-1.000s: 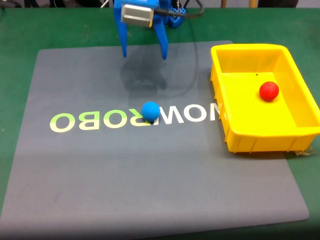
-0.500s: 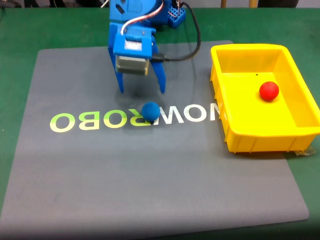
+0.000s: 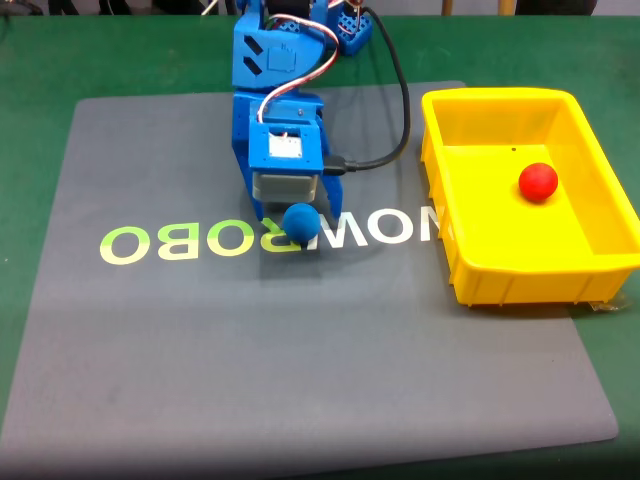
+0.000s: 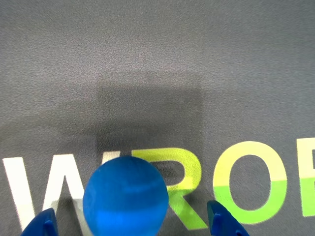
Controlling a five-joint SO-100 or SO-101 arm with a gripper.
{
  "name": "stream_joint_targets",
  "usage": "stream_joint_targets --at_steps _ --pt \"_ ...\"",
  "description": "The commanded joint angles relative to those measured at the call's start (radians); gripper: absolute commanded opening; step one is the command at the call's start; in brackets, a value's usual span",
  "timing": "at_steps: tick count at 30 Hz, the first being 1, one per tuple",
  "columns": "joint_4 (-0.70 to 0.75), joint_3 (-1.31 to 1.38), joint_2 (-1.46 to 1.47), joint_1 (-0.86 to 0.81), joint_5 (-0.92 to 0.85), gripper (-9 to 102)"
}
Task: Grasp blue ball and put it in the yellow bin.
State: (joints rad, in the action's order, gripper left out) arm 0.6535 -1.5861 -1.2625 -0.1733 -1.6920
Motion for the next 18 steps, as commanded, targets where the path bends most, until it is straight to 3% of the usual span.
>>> stream_joint_targets --at_steps 1,10,16,18 --pt "-0.020 0.092 0.008 0.018 0.021 33" --pt "-0.017 0.132 0.064 0.037 0.040 25" --pt "0.011 0.132 0.061 0.051 0.057 2" --pt "0.017 0.132 0.060 0.052 0.061 0"
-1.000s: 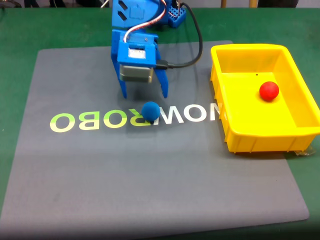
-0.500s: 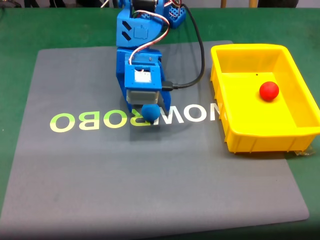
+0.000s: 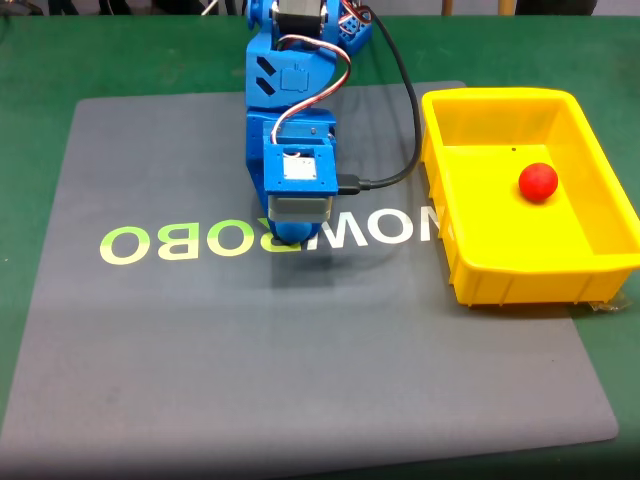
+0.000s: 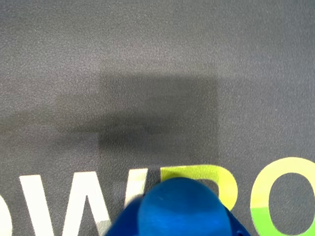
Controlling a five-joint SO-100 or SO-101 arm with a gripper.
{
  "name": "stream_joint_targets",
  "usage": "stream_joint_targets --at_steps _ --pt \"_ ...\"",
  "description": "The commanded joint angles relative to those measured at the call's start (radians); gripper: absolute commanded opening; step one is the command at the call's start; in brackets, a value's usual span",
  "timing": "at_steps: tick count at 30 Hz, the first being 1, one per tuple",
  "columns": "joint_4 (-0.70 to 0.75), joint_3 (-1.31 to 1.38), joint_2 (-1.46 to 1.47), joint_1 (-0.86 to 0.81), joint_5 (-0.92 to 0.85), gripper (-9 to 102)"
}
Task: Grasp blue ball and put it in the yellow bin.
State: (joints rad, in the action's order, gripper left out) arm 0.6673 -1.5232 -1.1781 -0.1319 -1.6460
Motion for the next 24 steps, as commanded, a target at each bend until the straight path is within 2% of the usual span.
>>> stream_joint_targets --at_steps 1,14,19,24 --pt "0.003 0.069 -0.026 0.011 0.020 0" --pt "-0.005 0.069 -0.265 0.040 0.008 0" --pt "-0.037 0.069 -0.394 0.114 0.018 0" --pt "-0.049 0.069 -0.471 0.256 0.037 0"
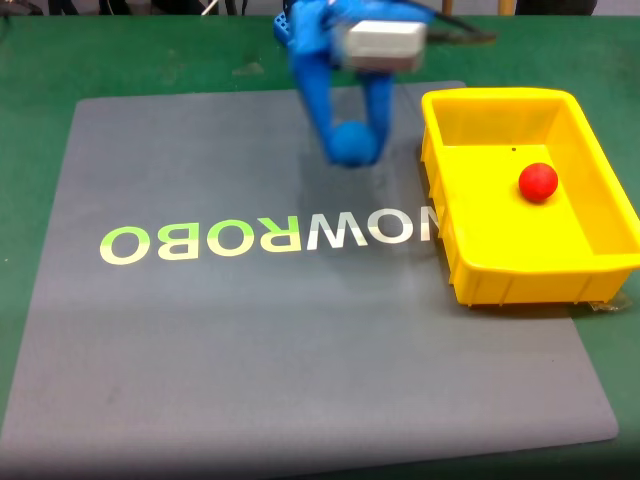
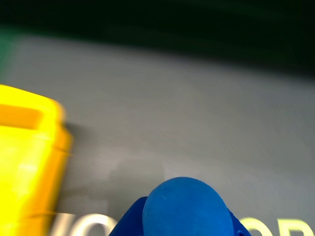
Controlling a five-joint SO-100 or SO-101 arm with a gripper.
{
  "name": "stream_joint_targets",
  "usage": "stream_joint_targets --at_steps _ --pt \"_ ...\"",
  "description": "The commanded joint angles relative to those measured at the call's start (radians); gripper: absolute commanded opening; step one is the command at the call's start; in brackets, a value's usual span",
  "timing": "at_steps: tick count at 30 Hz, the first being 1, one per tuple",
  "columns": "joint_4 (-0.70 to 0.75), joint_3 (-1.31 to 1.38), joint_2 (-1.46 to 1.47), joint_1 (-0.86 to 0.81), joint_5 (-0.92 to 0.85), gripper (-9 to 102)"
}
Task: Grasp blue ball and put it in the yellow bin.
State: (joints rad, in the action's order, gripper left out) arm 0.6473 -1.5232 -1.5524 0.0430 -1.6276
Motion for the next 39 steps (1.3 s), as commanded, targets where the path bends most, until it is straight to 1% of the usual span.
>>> stream_joint_targets --at_steps 1,8,14,19,20,22,24,26,28,34,39 --pt "-0.029 0.069 -0.101 0.115 0.020 0" --pt "-0.037 0.069 -0.080 0.321 0.029 0" --pt "-0.037 0.069 -0.041 0.407 0.037 0" --pt "-0.037 0.069 -0.009 0.413 0.028 0" --pt "-0.037 0.069 -0.005 0.411 0.023 2" --pt "-0.032 0.069 0.002 0.402 0.015 13" --pt "-0.029 0.067 0.002 0.393 0.012 22" --pt "-0.028 0.063 -0.003 0.385 0.012 27" --pt "-0.026 0.058 -0.014 0.376 0.015 29" --pt "0.021 0.057 -0.077 0.351 0.018 30" --pt "0.081 0.008 -0.216 0.331 0.034 30"
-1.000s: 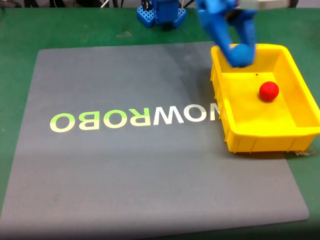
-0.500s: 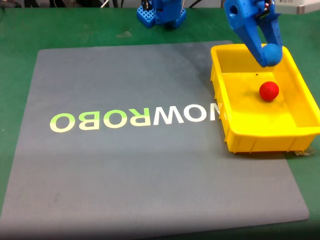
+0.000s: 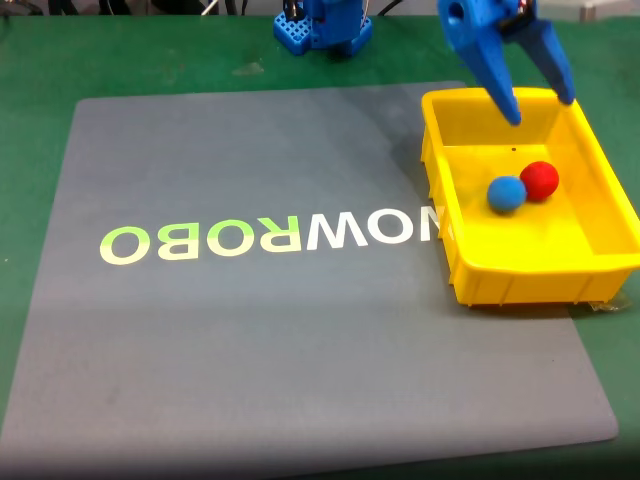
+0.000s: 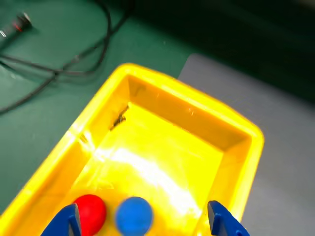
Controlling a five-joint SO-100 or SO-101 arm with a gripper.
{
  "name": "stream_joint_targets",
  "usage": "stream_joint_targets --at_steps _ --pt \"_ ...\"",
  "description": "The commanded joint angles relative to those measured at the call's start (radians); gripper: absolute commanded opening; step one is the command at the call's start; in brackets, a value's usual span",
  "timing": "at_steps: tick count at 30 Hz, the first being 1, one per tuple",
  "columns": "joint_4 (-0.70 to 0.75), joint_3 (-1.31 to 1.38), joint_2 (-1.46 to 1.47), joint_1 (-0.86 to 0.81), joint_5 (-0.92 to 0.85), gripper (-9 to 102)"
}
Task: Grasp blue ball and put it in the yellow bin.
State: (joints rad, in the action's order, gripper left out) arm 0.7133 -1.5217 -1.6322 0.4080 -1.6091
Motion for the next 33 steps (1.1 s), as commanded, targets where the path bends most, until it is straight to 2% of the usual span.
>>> stream_joint_targets --at_steps 1,7,13,17,27,33 --pt "0.031 -0.025 -0.186 -0.037 0.020 29" --pt "0.078 -0.465 -0.660 -0.086 -0.002 25" --pt "0.098 -0.996 -1.164 -0.236 -0.067 2" --pt "0.147 -1.230 -1.379 -0.339 -0.129 0" --pt "0.273 -1.522 -1.655 -0.465 -0.149 0" --pt "0.411 -1.536 -1.690 -0.449 -0.103 0"
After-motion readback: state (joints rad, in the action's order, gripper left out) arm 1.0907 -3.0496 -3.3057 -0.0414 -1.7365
